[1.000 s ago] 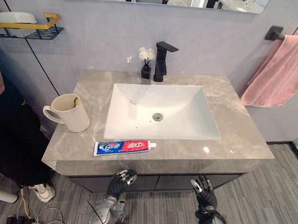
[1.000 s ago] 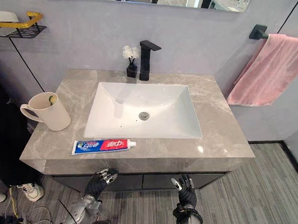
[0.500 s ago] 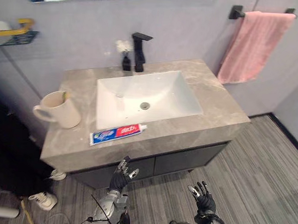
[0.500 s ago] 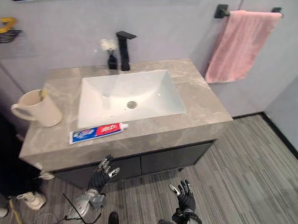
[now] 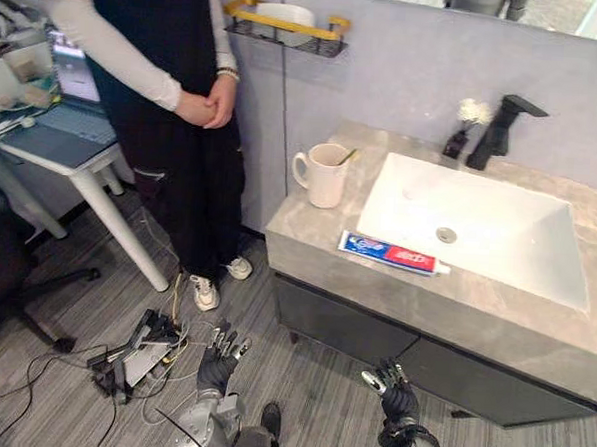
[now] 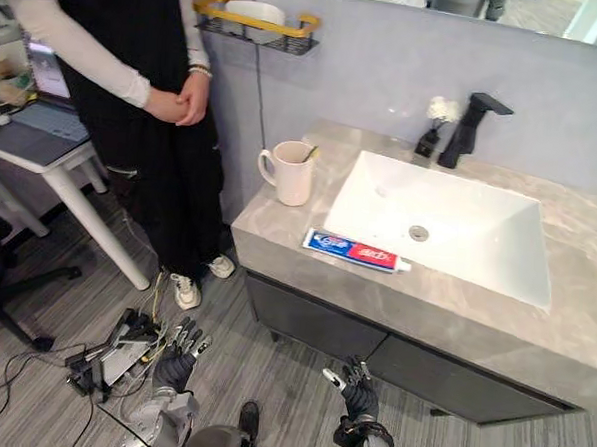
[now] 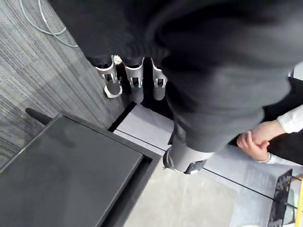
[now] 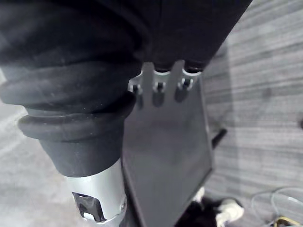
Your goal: Organize washtable
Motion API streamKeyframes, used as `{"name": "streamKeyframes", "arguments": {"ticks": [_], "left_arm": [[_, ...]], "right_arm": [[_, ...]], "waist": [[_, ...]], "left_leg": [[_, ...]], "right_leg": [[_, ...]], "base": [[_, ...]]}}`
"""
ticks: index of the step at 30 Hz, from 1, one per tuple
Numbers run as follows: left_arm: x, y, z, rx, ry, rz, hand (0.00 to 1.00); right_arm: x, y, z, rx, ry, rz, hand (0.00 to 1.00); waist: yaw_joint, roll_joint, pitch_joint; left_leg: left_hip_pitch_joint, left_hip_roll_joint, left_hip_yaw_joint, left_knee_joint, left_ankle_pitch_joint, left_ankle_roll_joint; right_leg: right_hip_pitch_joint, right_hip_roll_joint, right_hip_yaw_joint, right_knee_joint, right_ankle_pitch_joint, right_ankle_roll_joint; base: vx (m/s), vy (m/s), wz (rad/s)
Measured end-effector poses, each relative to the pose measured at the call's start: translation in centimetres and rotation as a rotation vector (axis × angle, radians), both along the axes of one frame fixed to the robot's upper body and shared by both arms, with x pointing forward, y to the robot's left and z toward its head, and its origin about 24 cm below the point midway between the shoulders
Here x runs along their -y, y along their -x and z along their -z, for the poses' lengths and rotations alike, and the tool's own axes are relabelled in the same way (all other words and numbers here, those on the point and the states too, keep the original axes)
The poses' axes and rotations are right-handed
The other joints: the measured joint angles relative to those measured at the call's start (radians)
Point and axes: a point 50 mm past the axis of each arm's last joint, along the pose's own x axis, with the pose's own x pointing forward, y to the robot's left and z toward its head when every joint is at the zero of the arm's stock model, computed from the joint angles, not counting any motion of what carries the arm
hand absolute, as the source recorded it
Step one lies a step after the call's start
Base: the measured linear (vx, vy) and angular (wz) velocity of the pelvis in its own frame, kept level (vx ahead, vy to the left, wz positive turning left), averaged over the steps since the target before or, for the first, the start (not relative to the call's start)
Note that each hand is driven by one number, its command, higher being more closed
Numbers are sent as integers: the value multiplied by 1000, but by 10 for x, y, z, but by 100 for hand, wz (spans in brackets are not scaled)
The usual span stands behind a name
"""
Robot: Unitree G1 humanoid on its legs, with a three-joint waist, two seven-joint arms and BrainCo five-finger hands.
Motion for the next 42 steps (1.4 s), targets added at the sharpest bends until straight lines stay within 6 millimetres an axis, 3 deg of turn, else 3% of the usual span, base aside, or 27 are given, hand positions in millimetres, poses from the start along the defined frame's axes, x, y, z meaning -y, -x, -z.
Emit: {"name": "streamKeyframes", "arguments": {"ticks": [5, 10, 13, 18, 20, 27, 29, 30, 35, 42], "left_arm": [[-5, 9, 14, -79, -20, 18, 0], [-11, 18, 24, -136, -22, -3, 0], [-11, 23, 29, -169, -20, -1, 0], [-9, 26, 39, -224, -11, 18, 0], [-10, 24, 41, -236, -19, 31, 0], [-11, 15, 45, -255, -55, 85, 0], [-12, 21, 50, -293, -63, 95, 0], [-12, 41, 60, -374, -76, 116, 0], [-15, 38, 59, -369, -87, 114, 0], [-17, 39, 66, -411, -97, 87, 0]], "right_arm": [[1, 13, 5, -47, 1, 37, 0], [6, 14, 5, -49, 9, 67, 0], [15, 18, 8, -77, 26, 117, 0], [28, 24, 13, -116, 59, 170, 0], [30, 28, 16, -139, 66, 166, 0], [27, 34, 29, -225, 85, 110, 0], [30, 36, 35, -266, 108, 92, 0], [43, 50, 40, -331, 150, 87, 0], [37, 49, 40, -328, 130, 89, 0], [44, 66, 48, -404, 123, 156, 0]], "waist": [[-11, -21, -7], [-11, -23, -7], [-16, -22, -8], [-60, -12, -15], [-70, -13, -15], [-69, -4, -18], [-69, 1, -21], [-65, 16, -30], [-66, -7, -32], [-64, -1, -28]], "left_leg": [[18, -42, -2, -49, 3, 1], [85, -22, 59, -94, 4, -2], [146, 0, 117, -166, 22, -25], [220, 22, 199, -336, 98, -48], [221, 28, 221, -336, 98, -48], [224, 36, 244, -341, 98, -48], [224, 36, 244, -342, 98, -49], [206, 26, 182, -343, 100, -49], [212, -1, 182, -341, 94, -21], [252, 34, 179, -335, 99, -24]], "right_leg": [[21, 1, 79, -61, 1, -25], [36, 7, 141, -77, 35, 1], [33, 21, 202, -92, 45, -1], [-15, 56, 293, -108, 63, -1], [-27, 63, 317, -109, 71, 0], [-40, 78, 324, -109, 91, 1], [-39, 78, 323, -109, 92, 1], [-59, 88, 294, -130, 88, 0], [-38, 64, 292, -136, 103, 4], [14, 95, 232, -144, 135, -17]], "base": [[111, 46, 7], [75, -38, -39], [56, -80, -67], [29, -54, -55], [19, -45, -43], [-3, -21, -13], [-41, -17, 0], [0, 0, 0], [131, 19, 5], [93, -48, 7]]}}
